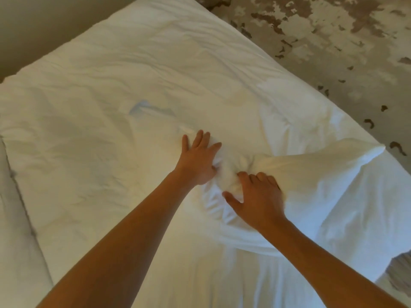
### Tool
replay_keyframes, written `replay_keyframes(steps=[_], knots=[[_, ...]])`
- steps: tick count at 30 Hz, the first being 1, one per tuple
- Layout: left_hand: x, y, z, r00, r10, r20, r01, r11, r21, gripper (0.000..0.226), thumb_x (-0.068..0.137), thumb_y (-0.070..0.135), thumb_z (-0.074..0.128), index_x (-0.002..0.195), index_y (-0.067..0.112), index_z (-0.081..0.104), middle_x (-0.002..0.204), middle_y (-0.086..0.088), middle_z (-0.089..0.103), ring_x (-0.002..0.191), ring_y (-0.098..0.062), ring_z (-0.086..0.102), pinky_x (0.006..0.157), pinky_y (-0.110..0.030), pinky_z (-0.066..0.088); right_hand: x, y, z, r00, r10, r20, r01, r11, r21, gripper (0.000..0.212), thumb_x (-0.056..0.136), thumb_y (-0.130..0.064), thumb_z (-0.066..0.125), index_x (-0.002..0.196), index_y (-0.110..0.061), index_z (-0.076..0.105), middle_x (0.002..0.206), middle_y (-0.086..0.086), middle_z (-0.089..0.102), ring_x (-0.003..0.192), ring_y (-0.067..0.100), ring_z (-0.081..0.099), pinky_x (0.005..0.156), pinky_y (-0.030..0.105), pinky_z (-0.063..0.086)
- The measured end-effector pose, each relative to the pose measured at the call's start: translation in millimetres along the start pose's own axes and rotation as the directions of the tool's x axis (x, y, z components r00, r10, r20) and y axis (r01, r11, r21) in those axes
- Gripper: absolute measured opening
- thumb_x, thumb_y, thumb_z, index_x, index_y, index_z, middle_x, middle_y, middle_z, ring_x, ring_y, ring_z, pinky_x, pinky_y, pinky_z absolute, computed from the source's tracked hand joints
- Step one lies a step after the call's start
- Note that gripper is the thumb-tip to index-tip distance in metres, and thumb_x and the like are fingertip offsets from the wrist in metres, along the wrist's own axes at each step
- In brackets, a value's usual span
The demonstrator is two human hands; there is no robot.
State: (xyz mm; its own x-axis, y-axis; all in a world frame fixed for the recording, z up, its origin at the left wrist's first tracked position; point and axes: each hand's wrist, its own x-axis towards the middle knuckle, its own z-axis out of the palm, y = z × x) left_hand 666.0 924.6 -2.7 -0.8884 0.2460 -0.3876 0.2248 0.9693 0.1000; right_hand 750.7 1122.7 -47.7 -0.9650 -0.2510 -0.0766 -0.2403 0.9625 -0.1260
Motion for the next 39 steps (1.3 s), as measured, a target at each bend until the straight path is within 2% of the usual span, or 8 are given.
replay_keyframes(steps=[4,9,14,19,23,29,37,39], knots=[[-34.5,-11.7,-0.8,0.999,-0.008,0.049,0.001,0.990,0.140,0.086,0.083,0.053,0.068,0.155,0.030,0.028,0.149,-0.005,0.044,0.141,-0.028,0.039,0.116,-0.055,0.025,-3.7,10.8,-22.7,0.997,-0.065,-0.044,0.063,0.997,-0.051,0.056,0.092,-0.071,0.044,0.092,-0.022,0.072,0.076,-0.001,0.073,0.083,0.027,0.066,0.085,0.044,0.043],[-71.7,-13.5,-1.1,0.998,-0.063,0.027,0.056,0.980,0.189,0.070,0.079,0.057,0.069,0.138,0.024,0.051,0.127,-0.002,0.052,0.121,-0.026,0.049,0.097,-0.044,0.038,-0.1,27.1,-29.6,0.999,-0.037,-0.036,0.035,0.998,-0.058,0.080,0.088,-0.080,0.042,0.140,-0.021,0.060,0.134,0.005,0.066,0.129,0.028,0.058,0.118,0.050,0.033],[-101.4,-8.9,5.5,0.998,-0.056,0.015,0.053,0.985,0.166,0.060,0.085,0.062,0.060,0.130,0.021,0.060,0.127,0.000,0.052,0.124,-0.025,0.046,0.099,-0.047,0.038,-32.3,20.4,-24.8,0.998,-0.061,-0.035,0.058,0.993,-0.102,0.084,0.087,-0.089,0.030,0.119,-0.022,0.068,0.103,0.000,0.070,0.093,0.026,0.065,0.089,0.043,0.045],[-123.7,-12.5,7.8,0.999,0.017,0.034,-0.020,0.998,0.063,0.067,0.081,0.063,0.069,0.132,0.024,0.050,0.158,-0.004,0.035,0.156,-0.026,0.014,0.122,-0.062,0.003,-70.3,11.8,-31.6,0.996,-0.040,-0.077,0.035,0.997,-0.068,0.065,0.087,-0.086,0.041,0.092,-0.027,0.068,0.067,-0.005,0.068,0.063,0.021,0.066,0.063,0.032,0.047],[-152.7,-14.2,16.0,1.000,0.004,-0.008,-0.003,0.996,0.087,0.090,0.075,0.067,0.071,0.147,0.023,0.039,0.135,-0.002,0.052,0.130,-0.029,0.047,0.113,-0.050,0.028,-98.4,7.9,-37.1,0.997,0.018,-0.070,-0.005,0.984,0.177,0.051,0.088,-0.079,0.053,0.077,-0.030,0.058,0.054,-0.005,0.062,0.053,0.020,0.065,0.053,0.031,0.051],[-211.6,-6.0,41.7,0.992,0.055,-0.112,-0.044,0.995,0.093,0.052,0.095,0.050,0.059,0.131,0.014,0.050,0.110,-0.005,0.070,0.102,-0.030,0.065,0.080,-0.039,0.047,-134.6,-5.3,-51.5,0.995,0.031,-0.097,0.003,0.942,0.335,0.054,0.084,-0.081,0.050,0.065,-0.031,0.046,0.048,-0.006,0.053,0.046,0.019,0.053,0.049,0.029,0.044],[-308.5,-3.2,17.7,0.997,-0.032,-0.074,0.024,0.993,-0.117,0.046,0.092,0.061,0.056,0.115,0.023,0.043,0.082,-0.001,0.063,0.081,-0.026,0.063,0.065,-0.035,0.041,-167.3,-36.0,-107.4,0.982,-0.021,-0.186,0.089,0.927,0.365,0.050,0.088,-0.080,0.051,0.091,-0.034,0.069,0.073,-0.009,0.074,0.071,0.015,0.072,0.064,0.033,0.058],[-339.9,-5.6,9.8,0.990,-0.098,-0.103,0.078,0.980,-0.181,0.048,0.090,0.064,0.057,0.113,0.024,0.044,0.074,0.006,0.054,0.074,-0.023,0.058,0.062,-0.033,0.037,-170.0,-58.6,-130.6,0.981,-0.045,-0.190,0.111,0.930,0.351,0.053,0.088,-0.080,0.046,0.075,-0.032,0.062,0.061,-0.008,0.067,0.062,0.017,0.068,0.055,0.032,0.051]])
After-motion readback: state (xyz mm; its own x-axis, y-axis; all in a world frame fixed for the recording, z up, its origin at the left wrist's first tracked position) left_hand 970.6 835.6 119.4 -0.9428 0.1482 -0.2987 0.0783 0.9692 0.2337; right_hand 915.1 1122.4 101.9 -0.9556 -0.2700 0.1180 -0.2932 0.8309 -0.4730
